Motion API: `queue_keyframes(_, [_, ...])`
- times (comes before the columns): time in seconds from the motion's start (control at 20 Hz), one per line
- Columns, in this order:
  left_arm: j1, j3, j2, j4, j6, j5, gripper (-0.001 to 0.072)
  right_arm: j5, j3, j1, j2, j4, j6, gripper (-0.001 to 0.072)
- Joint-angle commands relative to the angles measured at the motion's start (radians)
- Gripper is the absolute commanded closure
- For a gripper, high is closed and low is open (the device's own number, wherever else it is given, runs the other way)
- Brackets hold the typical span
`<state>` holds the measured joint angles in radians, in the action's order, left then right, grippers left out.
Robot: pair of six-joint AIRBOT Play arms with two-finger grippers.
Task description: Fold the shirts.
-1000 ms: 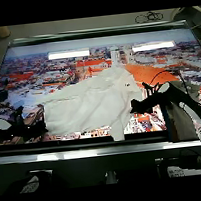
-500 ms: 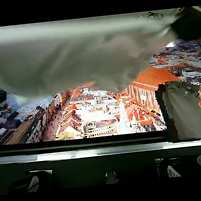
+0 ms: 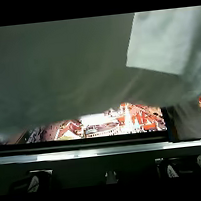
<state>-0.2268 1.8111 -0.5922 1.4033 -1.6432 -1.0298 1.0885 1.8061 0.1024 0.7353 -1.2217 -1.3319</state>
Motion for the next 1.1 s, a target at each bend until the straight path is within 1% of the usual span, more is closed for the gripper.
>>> queue_keyframes(0.0, [0.0, -0.077, -0.049, 0.013, 0.047, -0.111, 0.0684, 0.206, 0.006, 0.001, 0.087, -0.055, -0.02, 0.0693])
queue_keyframes(0.05, [0.0, -0.14, -0.07, 0.012, 0.047, -0.138, 0.0685, 0.283, 0.005, 0.001, 0.144, -0.054, -0.039, 0.0693])
queue_keyframes(0.1, [0.0, -0.228, -0.093, 0.011, 0.047, -0.14, 0.0684, 0.375, 0.005, 0.001, 0.218, -0.053, -0.077, 0.0693])
queue_keyframes(0.15, [0.0, -0.321, -0.118, 0.012, 0.048, -0.12, 0.0684, 0.431, -0.008, 0.001, 0.299, -0.048, -0.123, 0.0693])
queue_keyframes(0.2, [0.0, -0.424, -0.15, 0.011, 0.066, -0.084, 0.0684, 0.455, -0.033, 0.0, 0.376, -0.047, -0.159, 0.0694])
queue_keyframes(0.25, [0.0, -0.523, -0.192, 0.011, 0.084, -0.039, 0.0684, 0.447, -0.071, -0.004, 0.454, -0.046, -0.175, 0.0694])
queue_keyframes(0.3, [0.0, -0.601, -0.238, 0.012, 0.085, 0.003, 0.0684, 0.419, -0.106, -0.023, 0.528, -0.059, -0.175, 0.0695])
queue_keyframes(0.4, [0.004, -0.705, -0.361, 0.011, 0.085, 0.085, 0.0684, 0.302, -0.158, -0.086, 0.684, -0.074, -0.187, 0.0695])
queue_keyframes(0.55, [0.006, -0.713, -0.587, 0.005, 0.084, 0.145, 0.0682, 0.064, -0.161, -0.175, 0.897, -0.048, -0.297, 0.0693])
queue_keyframes(0.65, [0.006, -0.686, -0.71, -0.029, 0.076, 0.142, 0.0681, -0.033, -0.161, -0.195, 0.969, 0.031, -0.368, 0.0692])
queue_keyframes(0.75, [0.01, -0.673, -0.793, -0.096, 0.072, 0.137, 0.0681, -0.075, -0.161, -0.196, 0.999, 0.079, -0.436, 0.0692])
queue_keyframes(0.85, [0.015, -0.673, -0.838, -0.189, 0.072, 0.129, 0.0678, -0.083, -0.161, -0.196, 1.009, 0.084, -0.468, 0.0691])
queue_keyframes(0.9, [0.015, -0.672, -0.845, -0.212, 0.072, 0.114, 0.0622, -0.097, -0.159, -0.196, 1.007, 0.085, -0.467, 0.0662])
queue_keyframes(0.95, [0.011, -0.66, -0.844, -0.213, 0.074, 0.069, 0.0402, -0.064, -0.146, -0.19, 0.998, 0.087, -0.462, 0.049])
queue_keyframes(1.0, [-0.003, -0.632, -0.844, -0.189, 0.074, -0.014, 0.014, -0.006, -0.124, -0.176, 0.983, 0.085, -0.426, 0.0315])
queue_keyframes(1.05, [-0.029, -0.596, -0.843, -0.133, 0.075, -0.129, 0.0078, 0.071, -0.107, -0.151, 0.959, 0.083, -0.357, 0.0237])
